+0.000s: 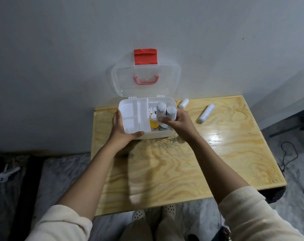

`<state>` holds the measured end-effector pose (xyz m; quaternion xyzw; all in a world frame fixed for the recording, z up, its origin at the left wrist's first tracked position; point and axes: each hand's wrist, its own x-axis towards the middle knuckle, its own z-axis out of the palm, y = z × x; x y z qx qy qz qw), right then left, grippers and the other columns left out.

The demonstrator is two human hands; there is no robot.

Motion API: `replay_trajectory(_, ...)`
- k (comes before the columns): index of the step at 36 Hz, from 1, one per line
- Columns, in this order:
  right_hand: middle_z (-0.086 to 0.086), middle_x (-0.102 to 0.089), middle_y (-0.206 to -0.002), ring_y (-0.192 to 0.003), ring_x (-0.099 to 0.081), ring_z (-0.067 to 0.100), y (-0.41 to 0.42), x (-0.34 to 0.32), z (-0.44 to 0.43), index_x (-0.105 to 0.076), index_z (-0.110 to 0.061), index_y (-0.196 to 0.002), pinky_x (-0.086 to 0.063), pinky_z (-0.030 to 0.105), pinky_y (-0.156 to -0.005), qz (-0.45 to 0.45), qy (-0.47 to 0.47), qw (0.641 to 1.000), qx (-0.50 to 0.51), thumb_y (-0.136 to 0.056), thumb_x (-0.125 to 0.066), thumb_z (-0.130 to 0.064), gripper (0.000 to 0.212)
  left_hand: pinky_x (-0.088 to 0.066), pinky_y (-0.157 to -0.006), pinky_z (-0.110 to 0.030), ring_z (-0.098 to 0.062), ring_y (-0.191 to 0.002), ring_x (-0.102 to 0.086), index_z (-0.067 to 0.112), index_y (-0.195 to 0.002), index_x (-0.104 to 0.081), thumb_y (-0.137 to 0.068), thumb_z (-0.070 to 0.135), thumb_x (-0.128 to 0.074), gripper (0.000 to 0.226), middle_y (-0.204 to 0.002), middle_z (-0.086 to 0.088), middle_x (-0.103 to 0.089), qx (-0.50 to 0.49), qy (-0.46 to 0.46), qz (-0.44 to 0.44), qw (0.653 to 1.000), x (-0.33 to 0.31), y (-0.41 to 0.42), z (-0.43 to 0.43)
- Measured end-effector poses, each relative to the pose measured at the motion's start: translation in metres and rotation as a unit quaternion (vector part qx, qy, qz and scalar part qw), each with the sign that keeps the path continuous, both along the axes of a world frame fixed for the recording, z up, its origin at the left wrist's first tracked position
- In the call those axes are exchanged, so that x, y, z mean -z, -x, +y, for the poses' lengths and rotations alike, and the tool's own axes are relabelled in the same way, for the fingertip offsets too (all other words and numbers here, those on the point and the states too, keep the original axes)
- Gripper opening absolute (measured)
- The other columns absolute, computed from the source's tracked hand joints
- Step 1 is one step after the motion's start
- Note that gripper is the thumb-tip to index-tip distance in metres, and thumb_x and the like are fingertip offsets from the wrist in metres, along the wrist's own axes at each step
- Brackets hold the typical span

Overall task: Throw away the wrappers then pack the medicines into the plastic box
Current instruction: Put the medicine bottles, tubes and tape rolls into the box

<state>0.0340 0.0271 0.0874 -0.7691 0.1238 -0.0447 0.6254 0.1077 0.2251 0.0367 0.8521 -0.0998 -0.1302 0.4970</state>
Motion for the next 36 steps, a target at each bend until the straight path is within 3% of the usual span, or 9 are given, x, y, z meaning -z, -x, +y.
replay_trajectory(6, 0.027, -0.067, -0.1, -0.085, -0.064, 0.02, -0.005, 0.004, -0.001, -0.065, 0.005, -0.098, -0.054, 0.037, -0.078, -0.007, -0.001, 1.0, -0.015, -0.079, -0.07, -0.007, 0.024, -0.037, -0.099, -0.033, -0.011, -0.122, -0.033, 0.021, -0.139, -0.028, -0.056, 0.027, -0.092, 0.105, -0.136, 0.001, -0.03, -0.001, 0.0, -0.011, 1.0, 0.003, -0.002, 0.0)
replay_trajectory(9, 0.023, -0.069, -0.103, -0.089, -0.065, 0.015, -0.004, 0.006, -0.003, -0.066, 0.003, -0.101, -0.054, 0.027, -0.079, -0.025, -0.004, 1.0, -0.017, -0.077, -0.071, -0.003, 0.025, -0.036, -0.1, -0.034, -0.012, -0.124, -0.032, 0.022, -0.14, -0.027, -0.051, 0.039, -0.091, 0.111, -0.138, 0.002, -0.03, 0.008, 0.0, -0.004, 1.0, 0.004, -0.002, 0.002)
replay_trajectory(13, 0.014, -0.07, -0.107, -0.1, -0.066, 0.019, -0.001, 0.011, -0.006, -0.068, 0.002, -0.103, -0.054, 0.027, -0.085, -0.051, 0.023, 0.997, -0.054, -0.075, -0.072, 0.0, 0.028, -0.032, -0.096, -0.028, -0.008, -0.123, -0.03, 0.018, -0.143, -0.025, -0.039, 0.06, -0.078, 0.124, -0.142, -0.002, -0.028, 0.005, -0.006, 0.002, 1.0, 0.002, 0.0, 0.001)
replay_trajectory(19, 0.007, -0.069, -0.105, -0.098, -0.066, 0.01, 0.006, 0.015, -0.008, -0.069, 0.0, -0.1, -0.052, 0.022, -0.085, -0.081, 0.039, 0.993, -0.072, -0.075, -0.072, -0.001, 0.026, -0.037, -0.098, -0.032, -0.015, -0.129, -0.033, 0.02, -0.142, -0.026, -0.057, 0.029, -0.091, 0.107, -0.143, -0.002, -0.028, 0.001, -0.005, -0.008, 1.0, 0.005, -0.001, 0.002)
replay_trajectory(25, 0.011, -0.071, -0.101, -0.092, -0.067, 0.014, 0.011, 0.016, -0.013, -0.07, -0.001, -0.098, -0.056, 0.03, -0.081, -0.054, 0.021, 0.995, -0.086, -0.076, -0.071, -0.002, 0.022, -0.033, -0.1, -0.029, -0.006, -0.124, -0.027, 0.022, -0.143, -0.022, -0.06, 0.028, -0.089, 0.107, -0.141, 0.004, -0.025, 0.003, -0.008, -0.012, 1.0, 0.006, 0.001, 0.002)
replay_trajectory(29, 0.005, -0.069, -0.096, -0.08, -0.064, -0.003, 0.006, 0.012, -0.016, -0.069, 0.001, -0.097, -0.054, 0.017, -0.075, -0.003, 0.028, 0.993, -0.114, -0.074, -0.072, -0.001, 0.023, -0.03, -0.1, -0.028, -0.005, -0.124, -0.024, 0.021, -0.146, -0.018, -0.062, 0.03, -0.088, 0.11, -0.146, 0.002, -0.022, 0.009, -0.014, -0.006, 1.0, 0.005, 0.001, 0.003)
replay_trajectory(33, 0.02, -0.07, -0.101, -0.085, -0.065, 0.017, 0.002, 0.015, -0.018, -0.068, 0.001, -0.096, -0.054, 0.03, -0.079, 0.026, 0.048, 0.993, -0.109, -0.076, -0.073, -0.007, 0.022, -0.033, -0.099, -0.031, -0.009, -0.125, -0.029, 0.024, -0.144, -0.021, -0.06, 0.031, -0.089, 0.108, -0.144, 0.002, -0.025, 0.011, 0.002, 0.004, 1.0, 0.004, 0.001, 0.003)
replay_trajectory(36, 0.018, -0.07, -0.101, -0.092, -0.065, 0.025, 0.003, 0.02, -0.016, -0.067, -0.003, -0.099, -0.053, 0.035, -0.082, 0.018, 0.045, 0.994, -0.098, -0.079, -0.071, -0.011, 0.021, -0.037, -0.101, -0.035, -0.015, -0.128, -0.033, 0.024, -0.142, -0.024, -0.058, 0.031, -0.09, 0.107, -0.142, 0.001, -0.029, 0.005, 0.009, 0.003, 1.0, 0.006, -0.001, 0.003)
